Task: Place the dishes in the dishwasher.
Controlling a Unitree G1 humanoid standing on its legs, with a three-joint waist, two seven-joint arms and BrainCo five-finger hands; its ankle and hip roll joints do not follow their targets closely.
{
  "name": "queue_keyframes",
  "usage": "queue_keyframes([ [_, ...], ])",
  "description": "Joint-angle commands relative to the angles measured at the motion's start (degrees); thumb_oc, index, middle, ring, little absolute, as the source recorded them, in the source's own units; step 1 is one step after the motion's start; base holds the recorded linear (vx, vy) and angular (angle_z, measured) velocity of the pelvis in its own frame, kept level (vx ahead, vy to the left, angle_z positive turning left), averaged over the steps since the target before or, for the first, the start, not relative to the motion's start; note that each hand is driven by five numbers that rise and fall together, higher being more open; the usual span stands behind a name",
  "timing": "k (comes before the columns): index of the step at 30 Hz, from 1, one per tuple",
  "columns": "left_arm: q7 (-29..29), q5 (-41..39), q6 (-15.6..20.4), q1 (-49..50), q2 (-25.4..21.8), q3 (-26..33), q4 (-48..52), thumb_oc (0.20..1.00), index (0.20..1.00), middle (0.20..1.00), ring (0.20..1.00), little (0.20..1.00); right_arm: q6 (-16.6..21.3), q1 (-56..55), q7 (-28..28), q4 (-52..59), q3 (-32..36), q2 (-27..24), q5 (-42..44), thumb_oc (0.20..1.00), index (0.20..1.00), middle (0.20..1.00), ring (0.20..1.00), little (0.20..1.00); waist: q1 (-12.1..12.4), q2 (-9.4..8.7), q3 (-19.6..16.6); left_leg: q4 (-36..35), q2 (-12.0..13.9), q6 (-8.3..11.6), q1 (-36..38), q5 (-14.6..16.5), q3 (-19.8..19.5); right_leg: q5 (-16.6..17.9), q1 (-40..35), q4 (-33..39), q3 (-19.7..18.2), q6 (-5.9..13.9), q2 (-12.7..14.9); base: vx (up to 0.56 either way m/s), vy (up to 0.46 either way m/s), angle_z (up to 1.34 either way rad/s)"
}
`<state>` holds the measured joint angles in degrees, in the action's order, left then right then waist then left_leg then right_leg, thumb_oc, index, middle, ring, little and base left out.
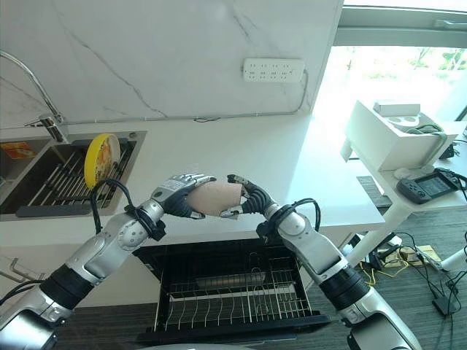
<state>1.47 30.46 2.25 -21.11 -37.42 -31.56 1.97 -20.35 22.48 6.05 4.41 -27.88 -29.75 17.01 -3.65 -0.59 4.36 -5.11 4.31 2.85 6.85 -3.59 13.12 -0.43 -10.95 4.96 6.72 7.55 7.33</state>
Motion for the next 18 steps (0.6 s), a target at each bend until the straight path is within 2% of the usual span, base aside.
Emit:
queue_keyframes([
  [1, -2.3, 0.4, 1.3, -8.5, 1.7, -0.3, 0.0, 0.200, 0.200, 0.200, 0.200, 0.200, 3.7, 5.7, 0.1, 1.5, -2.7, 2.4, 2.1, 1.000, 1.000, 1.000, 1.000, 1.000, 2.0, -0.25, -0.7, 2.1, 3.8, 2.19, 2.9, 5.4, -2.1, 0.2, 3.4, -3.2, 3.6, 4.00, 4.4, 0.00, 0.000, 0.00],
  [14, -2.4, 0.7, 1.3, -8.9, 1.9, -0.5, 0.3, 0.200, 0.200, 0.200, 0.200, 0.200, 2.8, 5.8, 0.7, 0.8, -3.1, 3.2, 3.2, 1.000, 1.000, 1.000, 1.000, 1.000, 2.1, -0.36, -0.6, 2.0, 3.8, 2.19, 3.1, 5.4, -2.0, 0.2, 3.2, -3.1, 3.9, 3.99, 4.5, 0.00, 0.000, 0.00],
  [18, -2.2, 0.7, 1.6, -9.0, 1.5, -0.4, 0.2, 0.200, 0.200, 0.200, 0.200, 0.200, 1.5, 5.6, 1.7, 0.4, -3.2, 3.0, 4.9, 1.000, 1.000, 1.000, 1.000, 1.000, 2.2, -0.41, -0.7, 2.0, 3.8, 2.19, 3.0, 5.4, -1.9, 0.2, 3.1, -3.1, 4.1, 3.95, 4.5, 0.00, 0.000, 0.00],
])
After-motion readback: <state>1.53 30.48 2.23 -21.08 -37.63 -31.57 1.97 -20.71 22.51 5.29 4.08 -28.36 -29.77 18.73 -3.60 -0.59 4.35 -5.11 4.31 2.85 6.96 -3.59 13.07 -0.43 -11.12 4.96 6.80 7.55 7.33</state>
